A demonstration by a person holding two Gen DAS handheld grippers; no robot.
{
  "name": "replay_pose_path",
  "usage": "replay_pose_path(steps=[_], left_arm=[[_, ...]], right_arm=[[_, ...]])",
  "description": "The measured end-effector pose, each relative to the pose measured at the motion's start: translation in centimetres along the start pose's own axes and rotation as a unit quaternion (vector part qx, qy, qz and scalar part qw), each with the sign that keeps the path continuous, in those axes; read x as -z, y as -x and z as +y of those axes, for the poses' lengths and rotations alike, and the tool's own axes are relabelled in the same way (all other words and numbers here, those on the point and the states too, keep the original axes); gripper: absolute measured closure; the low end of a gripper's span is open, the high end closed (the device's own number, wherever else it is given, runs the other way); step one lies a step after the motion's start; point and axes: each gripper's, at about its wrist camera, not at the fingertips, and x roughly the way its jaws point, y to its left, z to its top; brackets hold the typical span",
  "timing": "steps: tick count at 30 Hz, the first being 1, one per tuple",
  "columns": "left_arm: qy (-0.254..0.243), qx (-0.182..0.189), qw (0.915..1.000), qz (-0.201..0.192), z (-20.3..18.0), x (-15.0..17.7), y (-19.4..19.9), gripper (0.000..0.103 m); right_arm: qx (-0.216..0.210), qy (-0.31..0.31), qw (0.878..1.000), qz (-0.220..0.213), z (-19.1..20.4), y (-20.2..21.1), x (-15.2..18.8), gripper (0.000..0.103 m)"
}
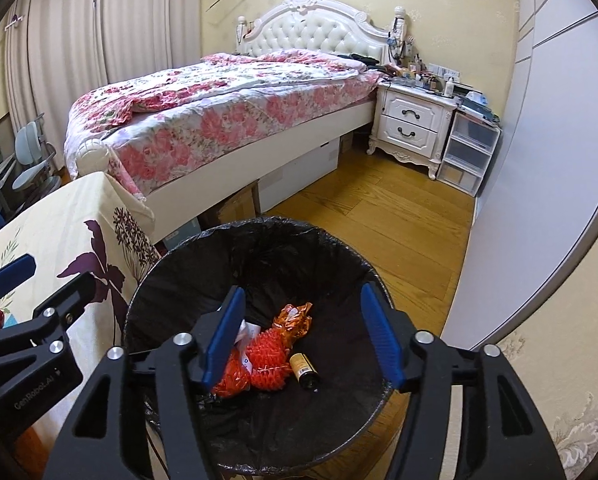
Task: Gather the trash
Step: 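Open both tools to drop the bottle and white bag into the bin, then move both tools back over the remaining trash on the bed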
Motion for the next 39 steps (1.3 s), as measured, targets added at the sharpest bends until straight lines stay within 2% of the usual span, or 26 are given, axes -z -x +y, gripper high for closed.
replay_pose_path(steps=[5, 12, 21, 31, 35, 39], left_arm=[[0.015, -0.009, 0.9998, 0.003, 1.3, 0.5, 1.2, 0.023], [0.041, -0.030, 0.9987, 0.005, 4.3, 1.4, 3.4, 0.022], [0.079, -0.067, 0.9946, 0.004, 9.2, 3.5, 6.6, 0.022], [0.141, -0.126, 0.9816, 0.026, 16.1, 7.3, 9.6, 0.022], [0.157, -0.148, 0.9756, 0.041, 18.1, 8.7, 9.7, 0.022], [0.175, -0.154, 0.9703, 0.065, 19.7, 9.7, 9.2, 0.022]], right_arm=[[0.006, -0.003, 1.000, -0.005, 0.1, 0.8, 0.0, 0.028], [-0.022, 0.009, 1.000, -0.006, 1.7, 2.3, 0.3, 0.028], [-0.062, 0.048, 0.997, -0.002, 6.6, 3.6, 1.2, 0.028], [-0.113, 0.098, 0.989, 0.008, 12.2, 4.9, 2.8, 0.028], [-0.125, 0.115, 0.985, 0.011, 13.6, 5.4, 3.6, 0.028], [-0.134, 0.126, 0.983, 0.013, 14.4, 5.8, 4.2, 0.028]])
